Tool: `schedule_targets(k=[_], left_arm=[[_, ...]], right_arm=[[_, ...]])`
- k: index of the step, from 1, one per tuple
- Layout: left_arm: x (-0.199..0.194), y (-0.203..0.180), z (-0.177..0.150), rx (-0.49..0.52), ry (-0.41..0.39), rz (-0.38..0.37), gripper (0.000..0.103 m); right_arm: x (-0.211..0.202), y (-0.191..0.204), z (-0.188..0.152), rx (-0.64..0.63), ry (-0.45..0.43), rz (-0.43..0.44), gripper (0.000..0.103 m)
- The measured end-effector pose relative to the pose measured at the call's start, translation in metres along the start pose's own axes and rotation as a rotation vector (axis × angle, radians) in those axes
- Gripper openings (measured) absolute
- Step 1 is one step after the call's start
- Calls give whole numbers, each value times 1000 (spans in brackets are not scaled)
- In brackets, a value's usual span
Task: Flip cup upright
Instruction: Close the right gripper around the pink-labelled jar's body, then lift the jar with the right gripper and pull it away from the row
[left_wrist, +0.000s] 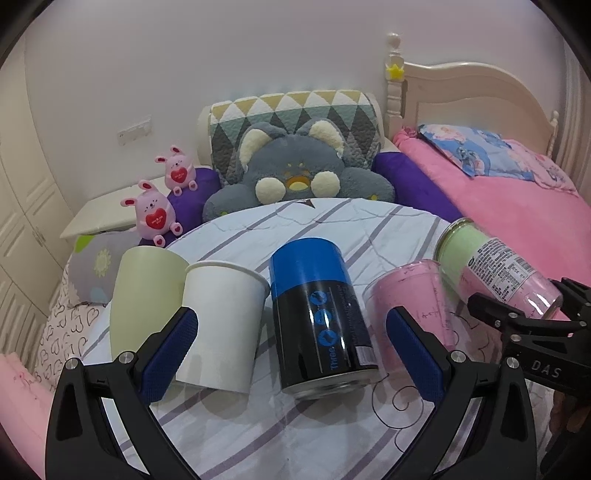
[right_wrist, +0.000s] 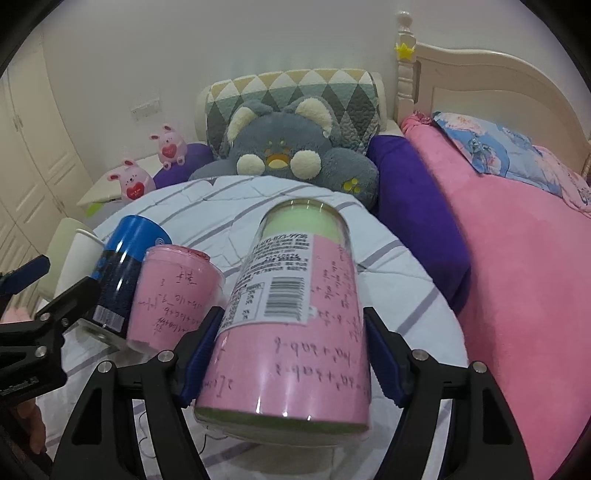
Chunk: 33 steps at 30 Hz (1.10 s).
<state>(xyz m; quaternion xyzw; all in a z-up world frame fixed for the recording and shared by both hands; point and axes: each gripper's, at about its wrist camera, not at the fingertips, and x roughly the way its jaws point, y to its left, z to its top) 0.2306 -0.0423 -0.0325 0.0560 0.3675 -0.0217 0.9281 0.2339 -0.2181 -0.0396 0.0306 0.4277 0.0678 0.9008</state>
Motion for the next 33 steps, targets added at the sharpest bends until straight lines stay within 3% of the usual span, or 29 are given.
schedule_targets(k=[6, 18, 33], left_arm=[[-16, -1, 2, -6, -25, -9, 103], [-36, 4, -12, -19, -31, 3, 103], [-92, 31, -73, -41, -30, 25, 103]], right_arm=[[-20, 2, -1, -13, -34, -4, 72], [-27, -4, -27, -4, 21, 2, 71], [-79, 53, -107, -31, 25, 102, 71]])
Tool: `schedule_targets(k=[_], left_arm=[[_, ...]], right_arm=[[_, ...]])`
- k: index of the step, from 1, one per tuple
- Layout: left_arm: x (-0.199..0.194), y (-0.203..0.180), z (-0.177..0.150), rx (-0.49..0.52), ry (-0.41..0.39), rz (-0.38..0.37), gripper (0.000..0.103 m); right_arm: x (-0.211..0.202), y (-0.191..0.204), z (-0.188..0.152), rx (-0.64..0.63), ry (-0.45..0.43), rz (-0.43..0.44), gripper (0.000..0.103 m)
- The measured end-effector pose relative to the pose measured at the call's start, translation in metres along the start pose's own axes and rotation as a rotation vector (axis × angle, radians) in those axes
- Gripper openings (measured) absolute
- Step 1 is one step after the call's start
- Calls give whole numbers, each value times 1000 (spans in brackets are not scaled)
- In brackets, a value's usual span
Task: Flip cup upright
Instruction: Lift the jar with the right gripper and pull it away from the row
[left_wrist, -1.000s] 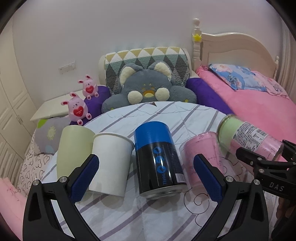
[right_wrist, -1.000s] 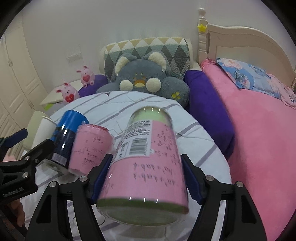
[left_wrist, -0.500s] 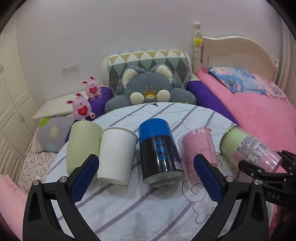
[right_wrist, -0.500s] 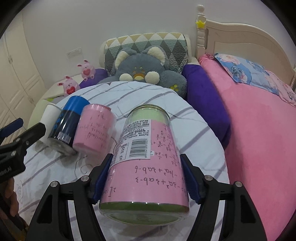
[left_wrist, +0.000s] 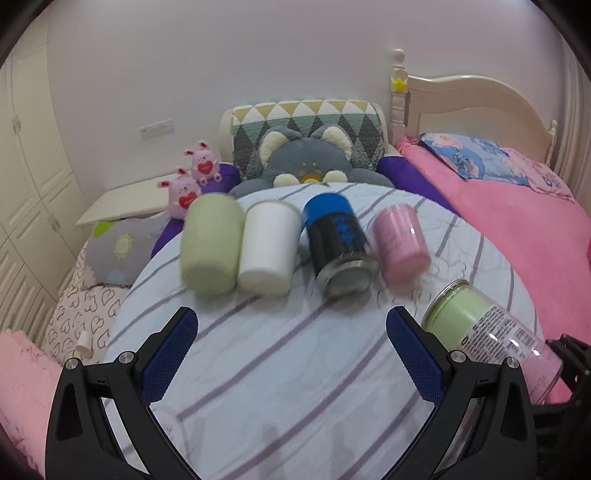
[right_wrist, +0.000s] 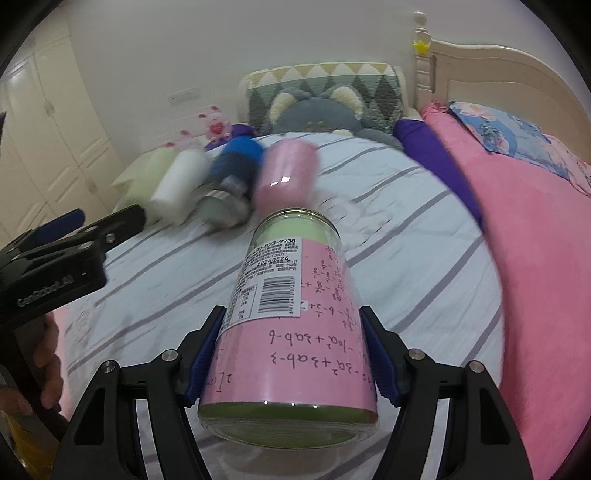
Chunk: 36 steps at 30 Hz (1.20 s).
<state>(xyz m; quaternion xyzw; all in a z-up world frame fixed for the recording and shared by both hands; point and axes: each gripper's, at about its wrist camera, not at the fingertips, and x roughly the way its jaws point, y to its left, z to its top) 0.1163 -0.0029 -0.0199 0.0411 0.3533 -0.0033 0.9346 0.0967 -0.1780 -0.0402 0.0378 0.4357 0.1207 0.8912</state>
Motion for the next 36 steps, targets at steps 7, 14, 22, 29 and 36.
schedule_targets(k=[7, 14, 22, 29, 36], left_arm=[[-27, 29, -37, -36, 17, 29, 103], [-38, 46, -64, -76, 43, 55, 103], [-39, 51, -80, -96, 67, 71, 103], [-42, 47, -83, -92, 79, 75, 103], [-55, 51, -78, -117, 81, 73, 103]], right_arm=[[-6, 42, -40, -41, 30, 42, 71], [-11, 62, -62, -70, 25, 35, 71], [-8, 68, -68, -74, 50, 25, 81], [-15, 68, -67, -85, 37, 26, 81], [-32, 63, -61, -91, -5, 31, 81]])
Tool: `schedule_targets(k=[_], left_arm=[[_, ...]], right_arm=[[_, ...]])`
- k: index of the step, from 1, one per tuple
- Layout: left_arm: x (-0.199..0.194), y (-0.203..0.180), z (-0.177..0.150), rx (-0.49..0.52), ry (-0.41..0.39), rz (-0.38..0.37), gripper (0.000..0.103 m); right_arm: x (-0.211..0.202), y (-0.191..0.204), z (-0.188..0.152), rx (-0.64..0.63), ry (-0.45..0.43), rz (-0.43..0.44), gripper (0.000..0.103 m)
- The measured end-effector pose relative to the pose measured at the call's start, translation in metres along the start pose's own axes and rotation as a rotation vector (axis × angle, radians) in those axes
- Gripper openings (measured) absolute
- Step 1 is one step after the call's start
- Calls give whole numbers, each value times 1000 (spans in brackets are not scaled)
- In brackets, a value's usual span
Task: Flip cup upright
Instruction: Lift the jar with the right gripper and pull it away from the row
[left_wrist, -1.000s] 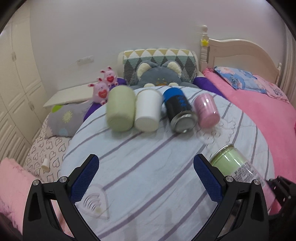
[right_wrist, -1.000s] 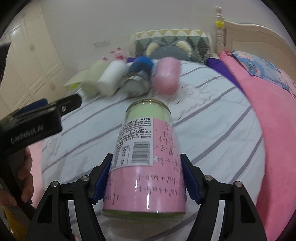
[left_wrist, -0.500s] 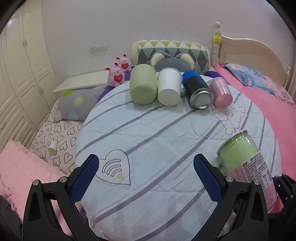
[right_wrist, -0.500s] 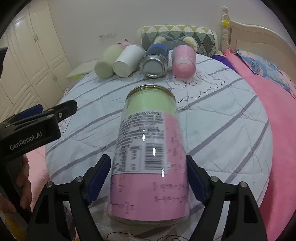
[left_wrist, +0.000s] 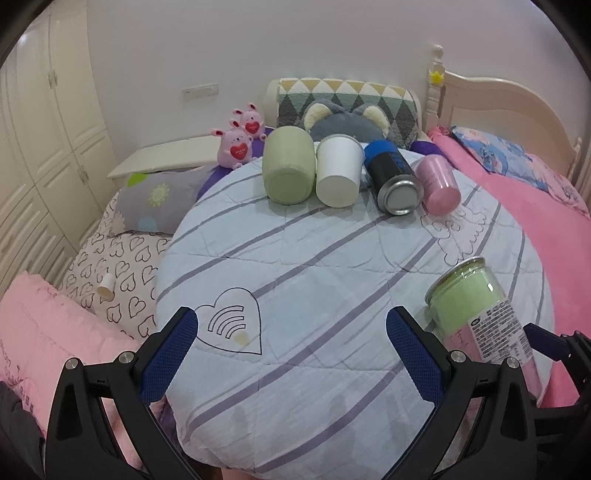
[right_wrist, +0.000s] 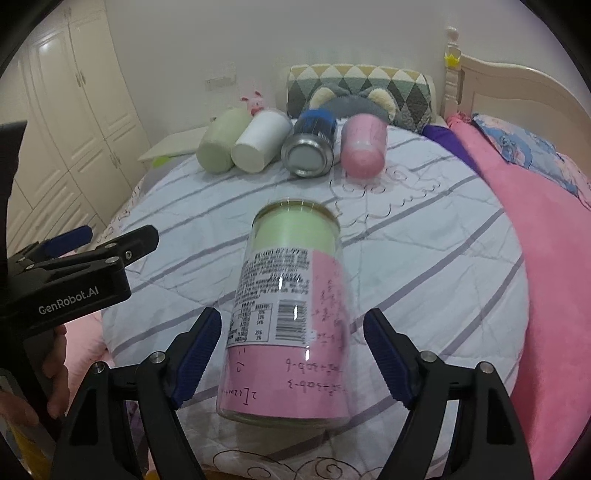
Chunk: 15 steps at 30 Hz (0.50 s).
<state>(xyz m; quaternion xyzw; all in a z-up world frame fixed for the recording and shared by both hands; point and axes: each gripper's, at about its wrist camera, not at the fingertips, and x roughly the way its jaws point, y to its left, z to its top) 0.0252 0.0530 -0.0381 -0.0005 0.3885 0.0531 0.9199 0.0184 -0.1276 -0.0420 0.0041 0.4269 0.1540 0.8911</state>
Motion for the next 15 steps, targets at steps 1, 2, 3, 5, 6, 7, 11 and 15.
schedule_targets(k=[1, 2, 3, 5, 6, 7, 11, 15], left_arm=[[-1, 0, 1, -3, 3, -4, 103], [-3, -1, 2, -6, 7, -10, 103], [-5, -3, 3, -9, 14, -18, 103], [-8, -9, 5, -12, 25, -29, 103], [-8, -12, 5, -12, 29, -32, 103], [-9, -16, 5, -14, 37, -36, 103], [-6, -38, 7, -25, 78, -49, 103], [2, -61, 9, -47, 133, -58, 103]], right_arm=[[-4, -2, 2, 4, -7, 3, 81], [-7, -5, 3, 7, -13, 6, 81], [-10, -7, 4, 10, -20, 7, 81], [-17, -14, 8, 14, -43, -2, 81], [-21, -19, 11, 17, -57, -11, 81], [-24, -24, 13, 21, -68, -17, 81], [-32, -44, 23, 27, -101, -49, 81], [-34, -62, 34, 18, -121, -56, 81]])
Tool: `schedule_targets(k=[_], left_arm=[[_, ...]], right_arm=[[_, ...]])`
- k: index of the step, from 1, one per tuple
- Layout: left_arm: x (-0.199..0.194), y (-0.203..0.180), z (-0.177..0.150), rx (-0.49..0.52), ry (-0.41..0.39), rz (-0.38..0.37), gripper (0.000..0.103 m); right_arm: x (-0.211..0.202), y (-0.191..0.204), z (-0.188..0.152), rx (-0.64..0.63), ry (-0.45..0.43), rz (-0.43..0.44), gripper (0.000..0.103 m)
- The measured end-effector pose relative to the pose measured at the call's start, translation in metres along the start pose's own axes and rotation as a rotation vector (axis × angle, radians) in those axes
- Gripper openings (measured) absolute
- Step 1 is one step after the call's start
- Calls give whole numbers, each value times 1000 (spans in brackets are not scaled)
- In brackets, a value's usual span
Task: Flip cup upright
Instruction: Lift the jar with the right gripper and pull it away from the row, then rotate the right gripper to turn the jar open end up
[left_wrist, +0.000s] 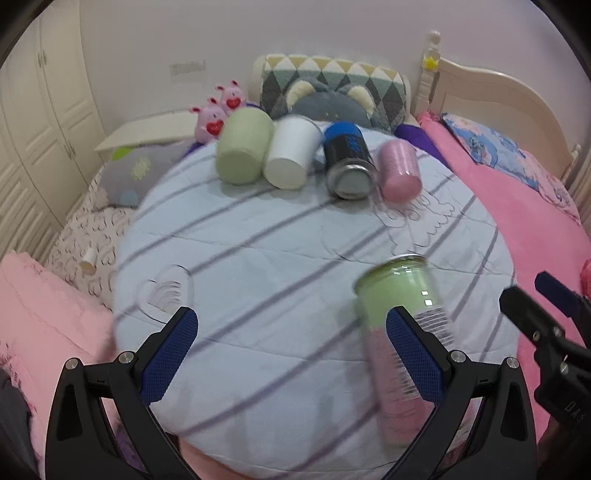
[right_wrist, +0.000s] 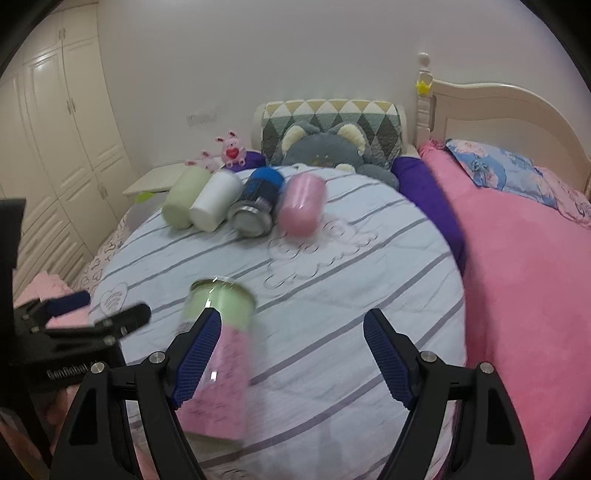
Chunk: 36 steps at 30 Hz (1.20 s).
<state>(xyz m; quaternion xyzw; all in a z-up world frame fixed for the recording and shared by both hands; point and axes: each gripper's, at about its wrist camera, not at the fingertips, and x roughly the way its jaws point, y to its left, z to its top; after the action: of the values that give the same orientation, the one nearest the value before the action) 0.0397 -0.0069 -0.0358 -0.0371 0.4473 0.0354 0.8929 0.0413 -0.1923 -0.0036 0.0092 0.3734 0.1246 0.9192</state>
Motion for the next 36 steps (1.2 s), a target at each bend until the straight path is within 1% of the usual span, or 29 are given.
schedule_targets(k=[4, 7, 9, 15, 19, 23, 26, 28, 29, 30, 31, 32, 33, 34, 35, 36], left_arm=[[14, -21, 5, -30, 52, -1, 103], [18, -34, 9, -57, 63, 1, 103], [21, -42, 13, -70, 72, 21, 103], [37, -58, 19, -102, 134, 64, 103], [46, -62, 19, -145, 170, 55, 103], [55, -70, 19, -148, 203, 77, 103], [67, -75, 20, -163, 254, 79, 103], [77, -74, 19, -203, 297, 84, 103], [81, -72, 19, -235, 323, 73, 103], [88, -69, 17, -279, 360, 38, 102], [92, -66, 16, -303, 378, 16, 102], [94, -63, 15, -327, 391, 0, 101], [94, -60, 13, -349, 386, -1, 100], [91, -58, 12, -368, 371, 5, 94], [89, -56, 11, -380, 362, 13, 84], [85, -55, 11, -387, 348, 18, 78]], right_arm=[[7, -18, 9, -12, 4, 12, 81], [19, -30, 16, -25, 22, 31, 81], [25, -36, 19, -31, 35, 45, 81], [51, -62, 28, -32, 81, 95, 81], [67, -74, 33, -44, 117, 110, 81], [81, -81, 35, -79, 138, 122, 81], [88, -86, 36, -103, 135, 115, 81], [94, -90, 35, -102, 143, 127, 81], [96, -92, 34, -100, 148, 134, 81], [100, -93, 33, -98, 157, 141, 81], [104, -95, 32, -99, 168, 146, 81], [106, -96, 31, -99, 174, 146, 81], [108, -97, 29, -100, 180, 144, 81], [111, -99, 28, -97, 185, 144, 81], [113, -100, 28, -94, 188, 144, 81], [114, -101, 27, -90, 193, 146, 81]])
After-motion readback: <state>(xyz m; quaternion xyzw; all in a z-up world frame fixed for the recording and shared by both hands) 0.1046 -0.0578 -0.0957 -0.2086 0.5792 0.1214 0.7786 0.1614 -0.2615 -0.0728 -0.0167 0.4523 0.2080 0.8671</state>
